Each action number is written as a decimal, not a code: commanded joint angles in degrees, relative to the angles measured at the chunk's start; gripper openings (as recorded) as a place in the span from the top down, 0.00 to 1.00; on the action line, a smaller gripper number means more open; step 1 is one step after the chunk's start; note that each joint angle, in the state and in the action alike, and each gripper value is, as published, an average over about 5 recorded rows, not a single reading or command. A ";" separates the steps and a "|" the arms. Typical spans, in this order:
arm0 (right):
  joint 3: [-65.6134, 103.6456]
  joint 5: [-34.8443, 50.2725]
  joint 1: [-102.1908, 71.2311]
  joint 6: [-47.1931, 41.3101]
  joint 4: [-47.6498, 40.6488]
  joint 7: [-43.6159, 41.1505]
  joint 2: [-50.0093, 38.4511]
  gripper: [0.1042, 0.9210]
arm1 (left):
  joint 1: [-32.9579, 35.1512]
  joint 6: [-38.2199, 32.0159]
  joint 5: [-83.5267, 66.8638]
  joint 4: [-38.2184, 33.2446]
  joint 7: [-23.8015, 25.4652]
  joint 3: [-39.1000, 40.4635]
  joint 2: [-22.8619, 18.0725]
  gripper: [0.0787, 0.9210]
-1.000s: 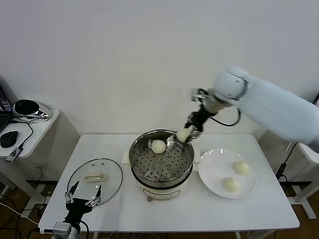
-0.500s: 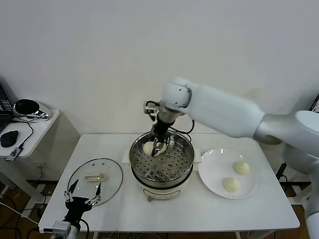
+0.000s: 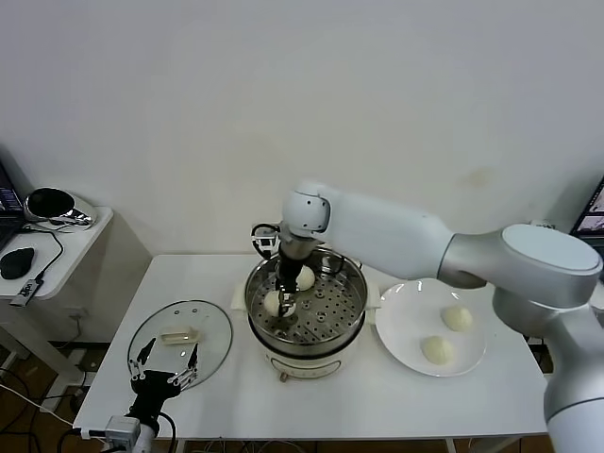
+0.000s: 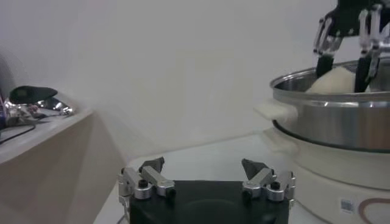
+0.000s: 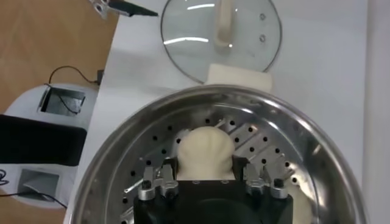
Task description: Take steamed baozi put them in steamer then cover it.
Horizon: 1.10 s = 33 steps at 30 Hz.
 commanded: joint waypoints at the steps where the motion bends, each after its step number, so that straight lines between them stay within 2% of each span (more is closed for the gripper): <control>1: -0.27 -2.78 -1.11 -0.10 -2.39 0.65 2.09 0.45 | -0.07 0.02 -0.11 0.11 0.04 0.13 -0.10 0.12; 14: 1.38 -4.28 -2.35 0.10 -3.79 1.92 2.76 0.44 | 0.04 0.05 -0.03 0.18 -0.02 0.27 -0.09 0.12; 21: 2.43 -3.01 -1.73 0.05 -1.05 1.84 -0.03 0.23 | -0.09 0.27 0.04 0.02 0.06 0.25 -0.24 0.12; 25: 4.48 -2.61 -0.56 0.28 2.29 1.36 -3.13 0.13 | -0.12 0.47 0.04 -0.15 0.15 0.24 -0.42 0.12; 33: 9.13 -5.06 3.64 5.64 12.97 -6.03 -18.36 0.12 | 0.10 0.95 0.03 -0.21 0.45 0.34 -0.11 0.12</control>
